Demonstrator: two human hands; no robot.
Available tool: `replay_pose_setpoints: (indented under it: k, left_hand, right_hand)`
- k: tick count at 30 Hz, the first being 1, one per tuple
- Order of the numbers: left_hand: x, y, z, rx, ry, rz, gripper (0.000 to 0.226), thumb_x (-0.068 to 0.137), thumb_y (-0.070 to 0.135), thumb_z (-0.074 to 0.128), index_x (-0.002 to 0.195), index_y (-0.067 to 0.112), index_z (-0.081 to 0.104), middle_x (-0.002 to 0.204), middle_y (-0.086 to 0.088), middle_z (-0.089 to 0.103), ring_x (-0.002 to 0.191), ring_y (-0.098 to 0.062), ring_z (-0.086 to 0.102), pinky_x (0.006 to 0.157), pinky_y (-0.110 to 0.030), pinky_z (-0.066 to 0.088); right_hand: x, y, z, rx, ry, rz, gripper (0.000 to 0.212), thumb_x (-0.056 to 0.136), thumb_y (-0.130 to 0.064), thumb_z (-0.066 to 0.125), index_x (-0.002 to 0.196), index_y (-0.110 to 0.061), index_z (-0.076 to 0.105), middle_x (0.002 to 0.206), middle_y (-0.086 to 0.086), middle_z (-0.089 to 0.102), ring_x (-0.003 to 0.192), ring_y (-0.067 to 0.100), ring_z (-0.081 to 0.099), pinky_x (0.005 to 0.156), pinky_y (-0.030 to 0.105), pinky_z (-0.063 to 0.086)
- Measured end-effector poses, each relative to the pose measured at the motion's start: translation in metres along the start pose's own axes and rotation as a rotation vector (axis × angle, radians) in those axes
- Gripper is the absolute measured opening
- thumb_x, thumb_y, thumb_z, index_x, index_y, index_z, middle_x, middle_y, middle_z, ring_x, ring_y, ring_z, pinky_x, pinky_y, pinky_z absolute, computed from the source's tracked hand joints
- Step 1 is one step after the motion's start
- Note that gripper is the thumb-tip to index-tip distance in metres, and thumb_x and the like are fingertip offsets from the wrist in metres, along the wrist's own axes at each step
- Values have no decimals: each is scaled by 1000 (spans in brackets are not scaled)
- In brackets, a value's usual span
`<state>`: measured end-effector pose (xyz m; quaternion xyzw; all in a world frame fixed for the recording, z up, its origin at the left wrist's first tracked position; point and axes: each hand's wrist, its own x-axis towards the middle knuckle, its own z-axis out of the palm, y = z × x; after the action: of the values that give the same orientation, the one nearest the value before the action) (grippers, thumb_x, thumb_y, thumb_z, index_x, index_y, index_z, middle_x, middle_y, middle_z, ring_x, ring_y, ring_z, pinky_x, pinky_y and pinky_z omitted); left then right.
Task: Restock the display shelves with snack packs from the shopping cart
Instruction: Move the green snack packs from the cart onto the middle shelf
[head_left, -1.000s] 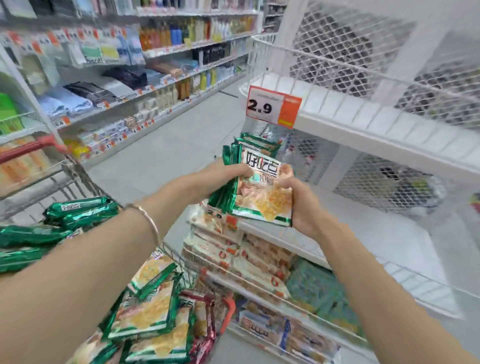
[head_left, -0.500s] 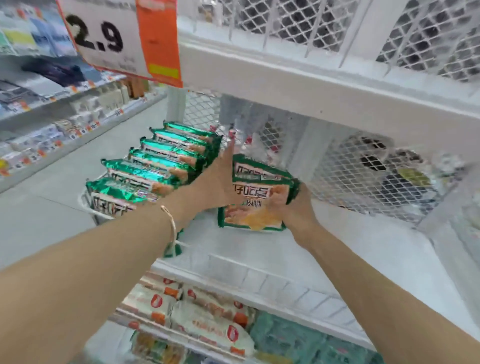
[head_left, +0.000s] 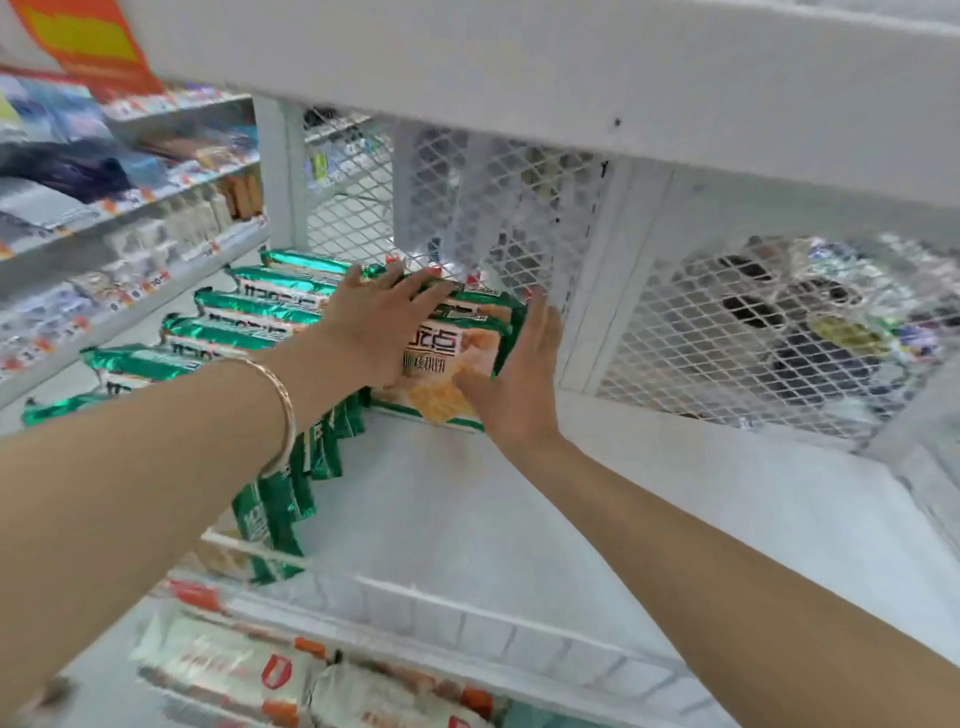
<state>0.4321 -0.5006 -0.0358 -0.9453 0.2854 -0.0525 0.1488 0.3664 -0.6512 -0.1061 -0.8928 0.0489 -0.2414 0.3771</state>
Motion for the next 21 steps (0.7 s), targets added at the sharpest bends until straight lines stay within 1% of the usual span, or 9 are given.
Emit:
replay_pose_setpoints:
  k: [2,3,5,7,10,12,14,17,21]
  left_hand:
    - [4,-7,0,-37,-65,-18,118,81,47,76,156,36,-14,167,2,-12,154,-27,-5,117,-64,7]
    - [5,-12,1,-62,-94,-54,121,81,40,79,154,39,-17,166,2,-15,154,-29,-6,115,-68,10]
    - [7,-17,4,-82,-106,-131,128,79,30,83,151,43,-22,166,1,-16,154,-31,-4,113,-69,20]
    - [7,-14,8,-53,-74,-173,128,80,24,82,151,43,-24,166,0,-14,154,-30,-1,113,-66,25]
    - [8,-7,7,-59,-69,-205,123,85,15,77,152,41,-23,167,-2,-14,154,-30,-2,115,-66,22]
    - [5,-12,5,-96,-86,-174,124,84,27,79,152,41,-23,166,-2,-14,154,-31,-2,116,-67,18]
    - [-7,-20,0,-210,-116,-137,122,80,52,77,154,37,-18,166,0,-13,154,-29,-2,117,-64,10]
    - [-46,-29,-11,-475,-32,-204,92,92,60,56,160,27,4,167,-3,4,153,-25,10,121,-59,9]
    - [-125,-52,-15,-535,111,-318,66,102,51,40,158,23,20,166,-4,16,151,-25,22,122,-52,16]
  right_hand:
    - [0,7,-1,-434,49,-293,110,78,-39,78,159,-16,8,165,16,11,153,32,9,122,52,5]
    - [1,9,-3,-630,15,-456,113,76,-50,78,158,-16,8,165,16,13,153,35,11,121,56,3]
    - [3,17,-2,-827,-82,-582,125,69,-67,77,157,-15,3,165,14,18,152,38,15,121,58,0]
    - [6,20,0,-850,-139,-549,129,69,-70,74,156,-16,-3,165,13,18,152,38,14,122,58,2]
    - [7,19,0,-874,-164,-528,125,75,-68,71,156,-16,-9,166,13,14,153,37,10,122,56,3]
    - [5,13,-3,-864,-215,-492,122,78,-67,68,156,-17,-12,167,11,8,154,35,3,123,55,-1]
    - [4,3,-10,-794,-291,-438,113,84,-65,63,158,-20,-10,168,6,1,154,31,-5,123,53,-7]
    - [-4,-23,-28,-628,-323,-361,88,96,-50,54,160,-22,2,168,3,-4,155,25,-6,124,49,-8]
    - [-33,-79,-38,-517,-297,-294,72,102,-39,47,160,-22,8,168,7,0,155,26,1,125,50,0]
